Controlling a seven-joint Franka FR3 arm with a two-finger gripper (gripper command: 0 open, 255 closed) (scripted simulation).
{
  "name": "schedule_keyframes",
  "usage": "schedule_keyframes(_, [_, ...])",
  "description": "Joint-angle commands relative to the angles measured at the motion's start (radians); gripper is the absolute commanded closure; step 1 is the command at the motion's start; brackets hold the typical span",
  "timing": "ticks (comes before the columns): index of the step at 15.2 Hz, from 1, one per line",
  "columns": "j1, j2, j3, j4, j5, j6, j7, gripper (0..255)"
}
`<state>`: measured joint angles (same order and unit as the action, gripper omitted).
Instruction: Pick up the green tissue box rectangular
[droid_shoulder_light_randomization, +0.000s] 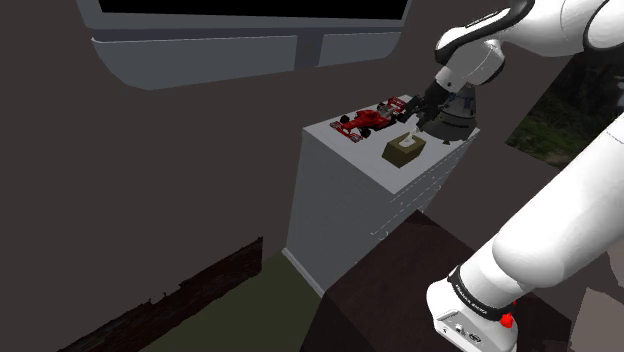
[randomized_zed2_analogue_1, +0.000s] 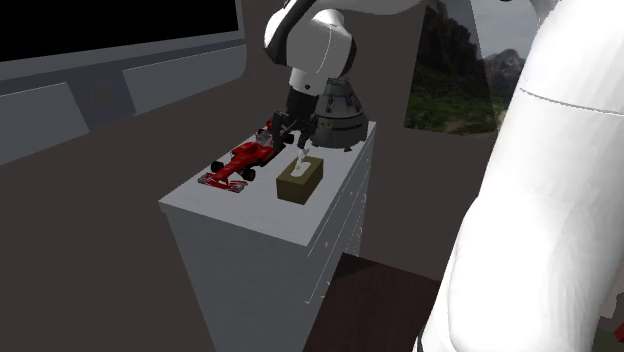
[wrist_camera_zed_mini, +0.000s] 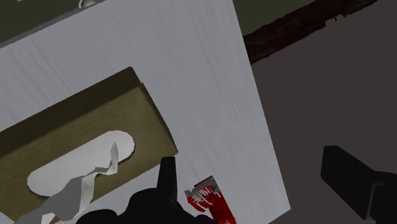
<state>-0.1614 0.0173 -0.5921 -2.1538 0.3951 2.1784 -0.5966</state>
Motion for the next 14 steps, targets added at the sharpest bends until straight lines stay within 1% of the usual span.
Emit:
schedule_keyframes(1, [-0.023,0.075,-0.019,0.043,0.085,-0.002,-0.051,0])
schedule_keyframes(4, [-0.078,0.193,-0.028,0.118,0.206,-0.022,-0.12,0])
schedule_keyframes(7, [-0.148,0.307,-0.021,0.198,0.315,-0.049,-0.173,0])
schedule_keyframes(8, [-0.159,0.321,-0.018,0.208,0.327,-0.053,-0.178,0])
schedule_keyframes(14, [-0.175,0.373,0.005,0.195,0.38,-0.011,-0.228,0])
